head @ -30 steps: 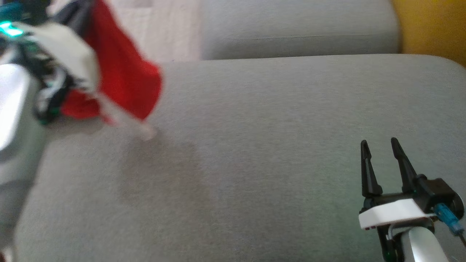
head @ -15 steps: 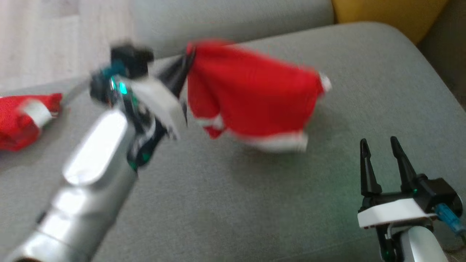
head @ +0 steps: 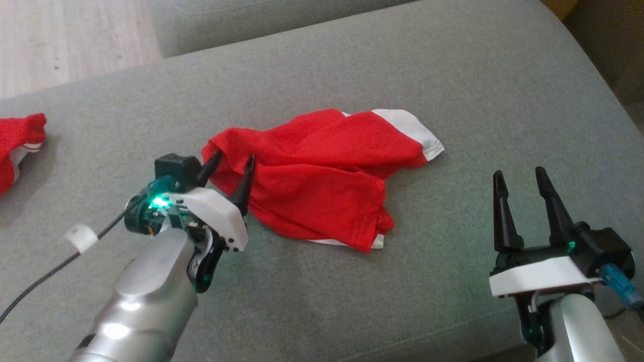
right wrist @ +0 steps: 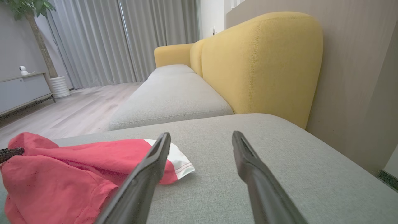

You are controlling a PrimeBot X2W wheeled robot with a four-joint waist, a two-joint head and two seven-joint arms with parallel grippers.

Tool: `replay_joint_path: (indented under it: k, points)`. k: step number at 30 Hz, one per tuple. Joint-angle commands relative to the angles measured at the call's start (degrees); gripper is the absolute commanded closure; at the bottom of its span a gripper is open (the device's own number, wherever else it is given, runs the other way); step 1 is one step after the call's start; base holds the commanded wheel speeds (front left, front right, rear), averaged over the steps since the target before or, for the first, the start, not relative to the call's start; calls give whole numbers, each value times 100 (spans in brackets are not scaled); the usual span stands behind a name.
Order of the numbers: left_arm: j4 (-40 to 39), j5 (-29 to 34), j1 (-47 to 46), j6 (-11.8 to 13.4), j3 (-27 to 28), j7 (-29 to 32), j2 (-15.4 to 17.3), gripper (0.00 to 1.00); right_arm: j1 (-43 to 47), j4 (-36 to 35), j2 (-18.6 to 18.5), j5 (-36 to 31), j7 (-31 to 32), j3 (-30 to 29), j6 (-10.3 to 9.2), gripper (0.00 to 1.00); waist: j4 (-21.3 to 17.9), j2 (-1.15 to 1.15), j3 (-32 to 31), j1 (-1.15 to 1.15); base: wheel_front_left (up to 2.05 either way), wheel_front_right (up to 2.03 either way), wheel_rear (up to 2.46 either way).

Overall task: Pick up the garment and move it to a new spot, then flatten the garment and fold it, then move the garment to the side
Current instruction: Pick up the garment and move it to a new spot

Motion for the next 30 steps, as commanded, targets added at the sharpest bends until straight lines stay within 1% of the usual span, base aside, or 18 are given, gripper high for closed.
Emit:
replay_joint_path:
  k: [1, 4, 9, 13, 17, 21, 24, 27, 28, 30]
  points:
    - [-24, 71, -298, 21, 150, -247, 119, 0, -121, -161, -31, 57, -62, 125, 43, 0, 79, 0, -86, -1, 0, 0, 0]
    - [132, 105, -311, -8, 158, -611, 74, 0, -85, -152, -31, 47, -62, 120, 43, 0, 204, 0, -232, -1, 0, 0, 0]
    - [200, 113, -320, -84, 170, -994, 91, 0, 56, -101, -31, -36, -62, 54, 43, 0, 477, 0, -622, -1, 0, 0, 0]
    - [43, 70, -113, -28, 296, -1223, 131, 0, 226, -64, -31, -82, -62, -4, 43, 0, 707, 0, -912, -1, 0, 0, 0]
    - [-282, 100, 350, 186, 473, -1342, 218, 0, 400, -33, -31, -114, -62, -16, 43, 0, 945, 0, -1130, -1, 0, 0, 0]
    - [-806, 182, 1028, 430, 733, -1368, 313, 0, 561, 4, -31, -120, -62, -40, 43, 0, 1136, 0, -1287, -1, 0, 0, 0]
    - [-1335, 376, 1633, 654, 942, -1370, 379, 0, 689, 34, -31, -98, -62, -44, 43, 0, 1233, 0, -1362, -1, 0, 0, 0]
    - [-1914, 505, 2263, 863, 1236, -1371, 367, 0, 804, 86, -31, -44, -62, -21, 43, 0, 1300, 0, -1422, -1, 0, 0, 0]
    - [-1914, 505, 2263, 863, 1236, -1371, 367, 0, 804, 86, -31, -44, -62, -21, 43, 0, 1300, 0, -1422, -1, 0, 0, 0]
    - [-2258, 602, 2662, 969, 1411, -1372, 364, 0, 875, 122, -31, -5, -62, 19, 43, 0, 1330, 0, -1456, -1, 0, 0, 0]
